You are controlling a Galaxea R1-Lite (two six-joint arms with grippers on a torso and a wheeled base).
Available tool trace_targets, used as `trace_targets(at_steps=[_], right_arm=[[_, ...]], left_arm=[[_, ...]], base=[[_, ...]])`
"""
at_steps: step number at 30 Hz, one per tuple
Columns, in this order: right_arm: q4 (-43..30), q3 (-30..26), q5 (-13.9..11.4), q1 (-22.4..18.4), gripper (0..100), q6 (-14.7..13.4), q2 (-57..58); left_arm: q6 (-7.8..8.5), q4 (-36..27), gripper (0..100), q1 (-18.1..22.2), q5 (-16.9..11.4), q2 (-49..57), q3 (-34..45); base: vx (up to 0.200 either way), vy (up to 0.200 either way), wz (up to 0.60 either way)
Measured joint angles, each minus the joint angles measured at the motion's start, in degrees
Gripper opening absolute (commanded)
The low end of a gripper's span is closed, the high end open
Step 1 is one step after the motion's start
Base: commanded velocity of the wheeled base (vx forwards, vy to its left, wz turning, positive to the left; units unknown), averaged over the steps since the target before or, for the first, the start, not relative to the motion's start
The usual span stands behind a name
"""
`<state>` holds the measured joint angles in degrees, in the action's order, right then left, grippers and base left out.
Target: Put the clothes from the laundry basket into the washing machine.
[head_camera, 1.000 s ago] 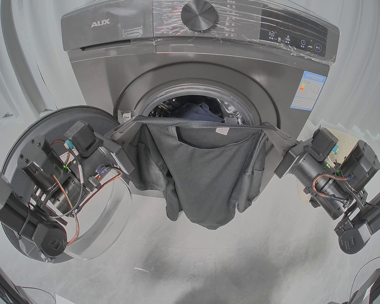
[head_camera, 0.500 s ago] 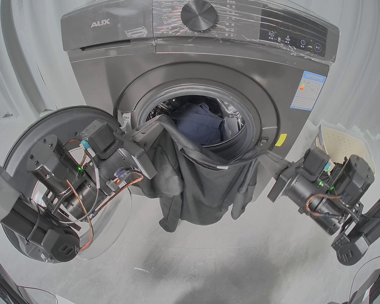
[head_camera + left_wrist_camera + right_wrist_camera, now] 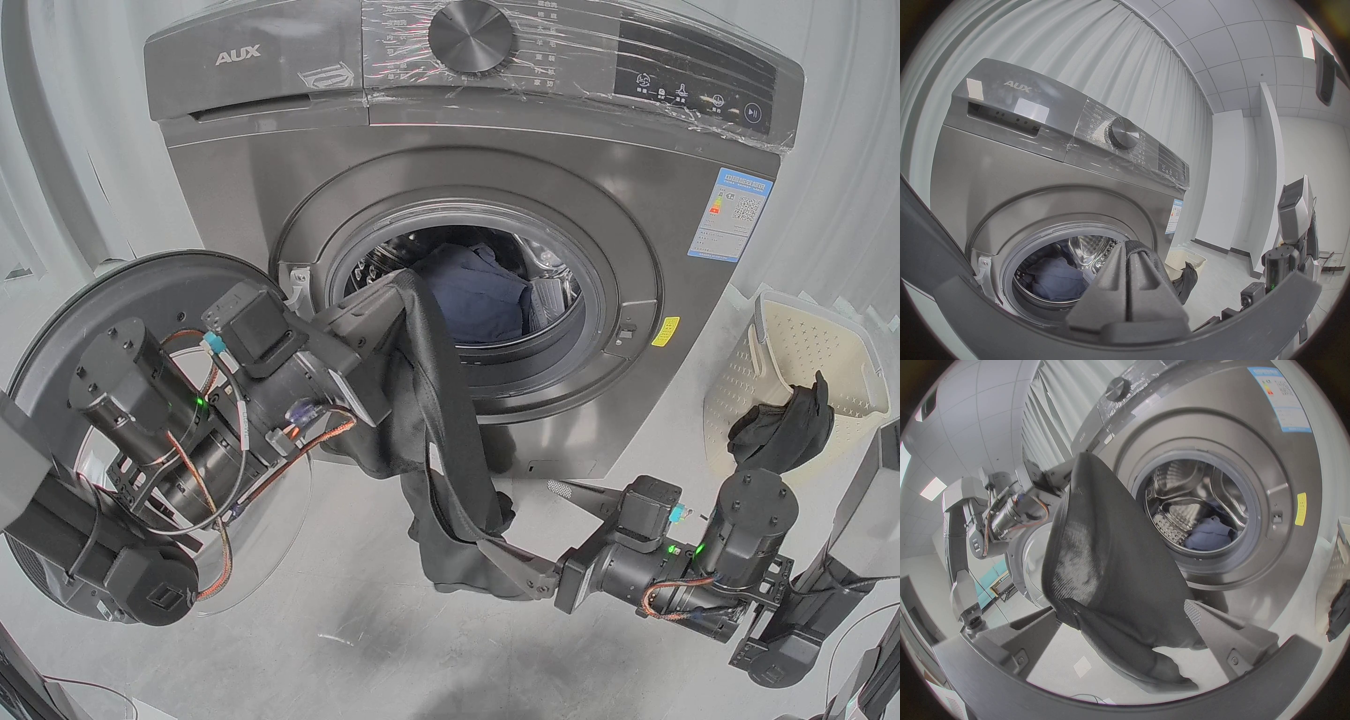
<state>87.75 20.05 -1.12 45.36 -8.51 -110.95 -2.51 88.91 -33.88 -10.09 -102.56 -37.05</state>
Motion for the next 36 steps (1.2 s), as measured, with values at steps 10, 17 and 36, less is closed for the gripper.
trace_targets(at_steps=[10,17,36], right_arm=[[0.1,-2.7,-0.3,-0.7,100,-0.1,-2.3],[0.1,-2.0,-0.2,-1.4,100,0.0,-3.6],[0.6,16.7,-1.0,-3.3,100,1.0,-17.6]], left_arm=[[-0.02,0.0,0,-0.5,0.0,0.3,-0.2],[0.02,0.0,0,-0.5,0.0,0.4,-0.2],[-0.05,0.0,0,-1.4,-1.1,4.1,0.4]], base=[[0.000,0.000,0.00],[0.000,0.000,0.00],[0.000,0.000,0.00]])
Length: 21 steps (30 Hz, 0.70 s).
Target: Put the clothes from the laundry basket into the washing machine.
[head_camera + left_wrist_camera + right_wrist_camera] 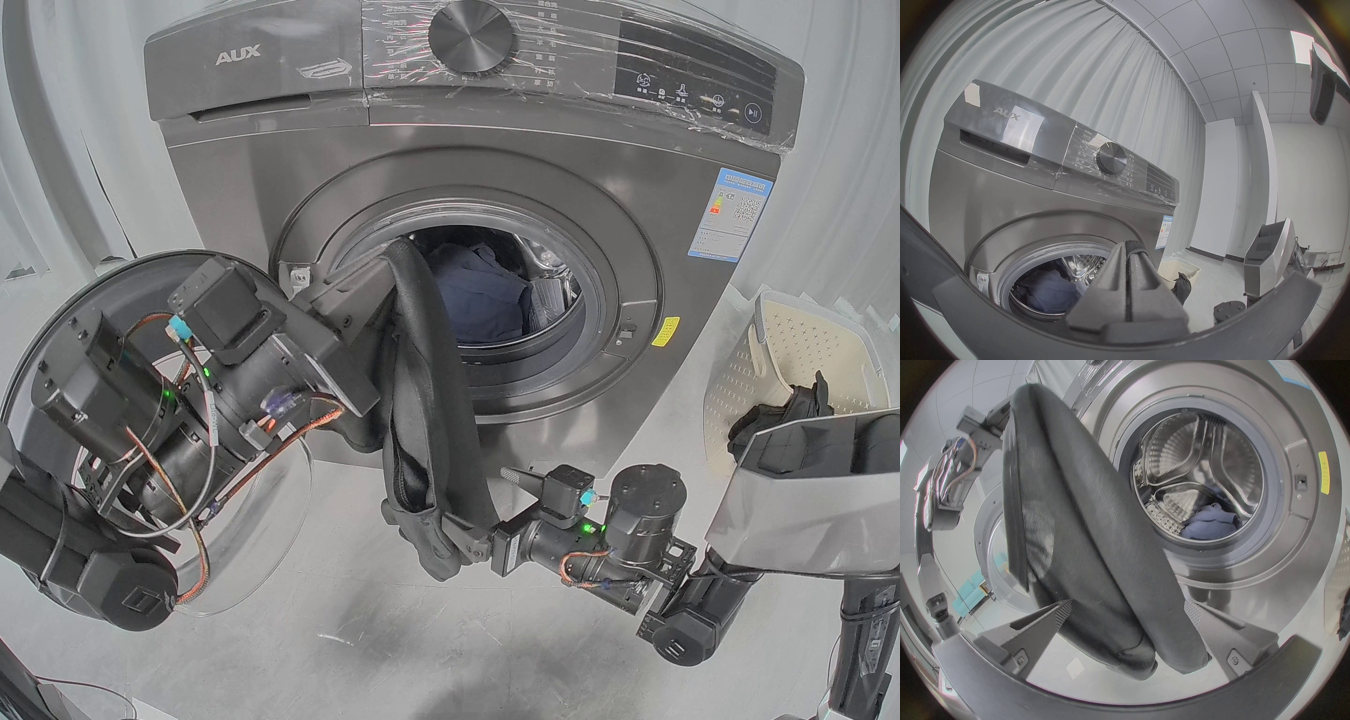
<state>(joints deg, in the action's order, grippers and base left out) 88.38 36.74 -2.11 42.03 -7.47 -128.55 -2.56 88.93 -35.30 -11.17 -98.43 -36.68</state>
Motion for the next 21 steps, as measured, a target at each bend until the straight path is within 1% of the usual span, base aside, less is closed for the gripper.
trace_targets(at_steps=[6,10,18,21], right_arm=[[0.0,-0.9,-0.2,1.6,100,0.0,-1.2],[0.0,-2.0,-0.2,2.0,100,0.0,-1.3],[0.0,-6.8,-0.2,3.3,100,0.0,0.6],[0.0,-6.4,-0.2,3.6,100,0.2,0.9]], left_arm=[[-0.04,0.0,0,0.0,0.0,0.5,0.0],[-0.06,0.0,0,0.0,0.0,0.6,-0.1],[-0.06,0.0,0,0.0,0.0,0.7,-0.1],[-0.06,0.0,0,0.0,0.0,0.7,-0.1]], base=[[0.000,0.000,0.00],[0.000,0.000,0.00],[0.000,0.000,0.00],[0.000,0.000,0.00]])
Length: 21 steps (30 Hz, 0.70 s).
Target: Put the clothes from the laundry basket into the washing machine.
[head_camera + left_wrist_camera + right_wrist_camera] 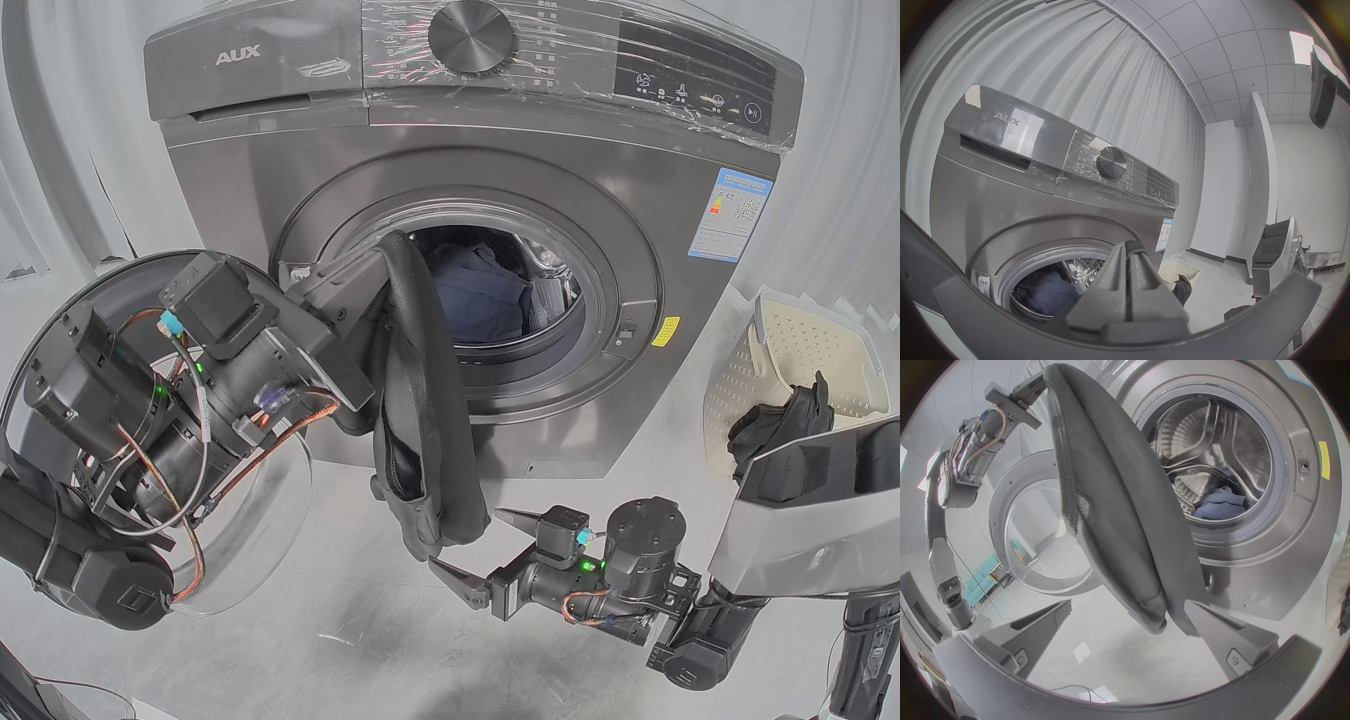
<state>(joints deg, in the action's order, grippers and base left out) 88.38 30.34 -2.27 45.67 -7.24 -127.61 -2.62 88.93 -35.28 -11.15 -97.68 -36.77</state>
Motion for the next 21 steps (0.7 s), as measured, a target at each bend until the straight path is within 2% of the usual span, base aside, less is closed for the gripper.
trace_targets(at_steps=[5,12,21], right_arm=[[-0.1,3.6,0.0,-0.7,100,0.9,-1.2],[-0.9,12.1,-0.2,-4.7,100,2.6,-5.2],[-2.1,22.3,-2.4,-7.2,100,3.6,-9.9]], left_arm=[[0.00,0.0,0,-0.1,0.0,0.0,0.0],[-0.02,-0.1,0,-0.5,0.0,0.7,-0.2],[-0.06,-0.1,0,-1.4,0.0,2.1,-0.2]], base=[[0.000,0.000,0.00],[0.000,0.000,0.00],[0.000,0.000,0.00]])
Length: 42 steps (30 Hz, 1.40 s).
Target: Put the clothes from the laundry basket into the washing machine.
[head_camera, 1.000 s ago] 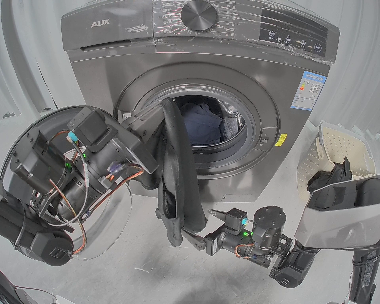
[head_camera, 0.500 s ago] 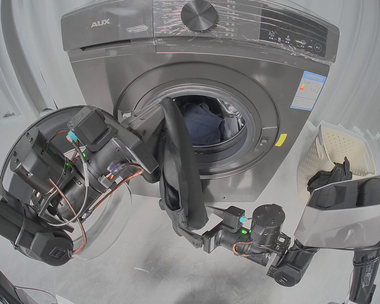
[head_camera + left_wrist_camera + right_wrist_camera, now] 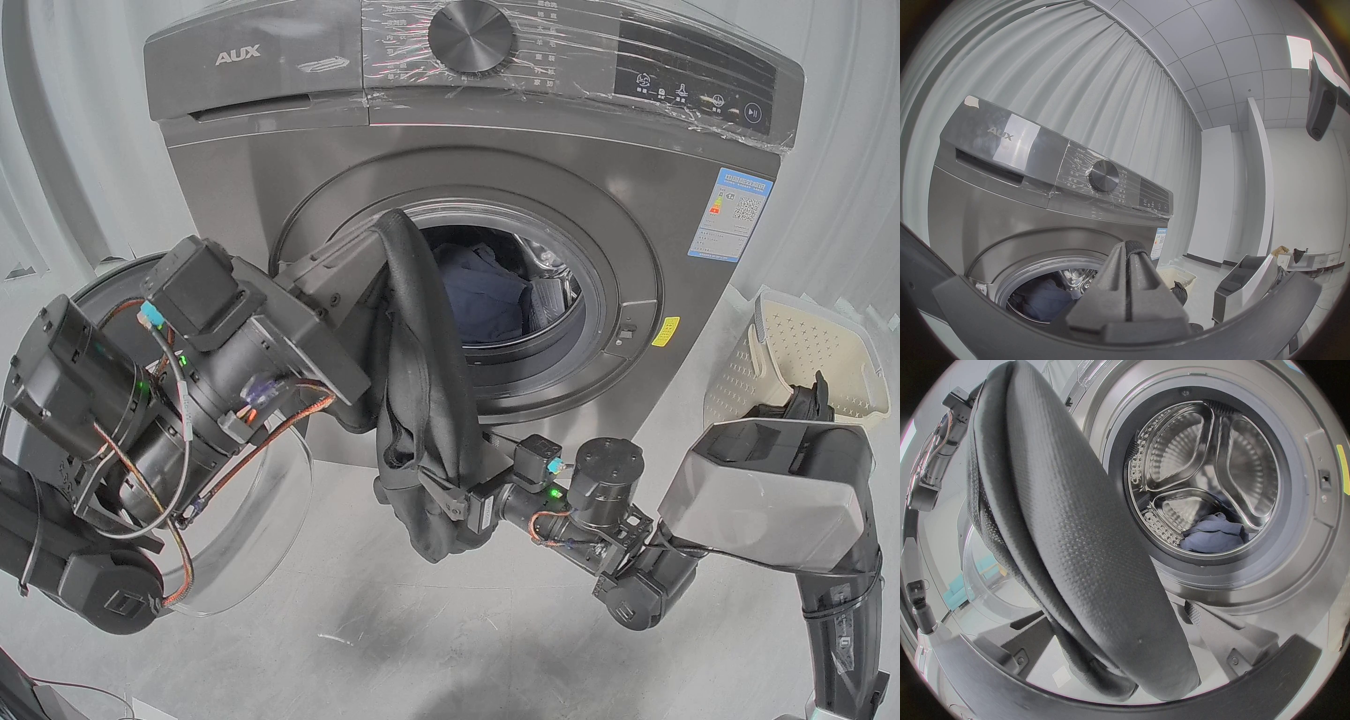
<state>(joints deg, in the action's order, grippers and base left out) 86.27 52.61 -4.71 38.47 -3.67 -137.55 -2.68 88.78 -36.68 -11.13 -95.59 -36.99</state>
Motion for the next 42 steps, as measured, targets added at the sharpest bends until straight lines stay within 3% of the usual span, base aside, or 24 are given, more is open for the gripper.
trace_targets(at_steps=[9,10,15,20,35,42], right_arm=[[0.3,8.2,-0.2,0.6,100,-0.2,-3.2],[0.4,8.5,0.0,0.7,0,-0.2,-3.3],[0.3,8.4,1.3,-0.3,0,-0.2,-2.8],[1.1,4.6,1.6,-3.0,0,-0.2,0.2],[2.2,-19.8,1.8,-5.1,0,-0.8,21.0],[2.3,-20.2,2.1,-5.3,0,-1.4,26.2]], left_arm=[[-0.02,0.0,0,-0.8,0.0,0.2,0.5],[-0.02,0.0,0,-0.8,0.0,0.2,0.5],[-0.11,-0.2,0,-0.4,0.3,0.0,0.4],[-0.33,-0.4,0,0.9,0.7,-0.4,0.1],[-0.93,-0.7,0,4.5,0.5,-5.3,3.9],[0.44,-0.2,0,4.8,-0.3,-11.0,9.9]], base=[[0.000,0.000,0.00],[0.000,0.000,0.00],[0.000,0.000,0.00],[0.000,0.000,0.00],[0.000,0.000,0.00],[0.000,0.000,0.00]])
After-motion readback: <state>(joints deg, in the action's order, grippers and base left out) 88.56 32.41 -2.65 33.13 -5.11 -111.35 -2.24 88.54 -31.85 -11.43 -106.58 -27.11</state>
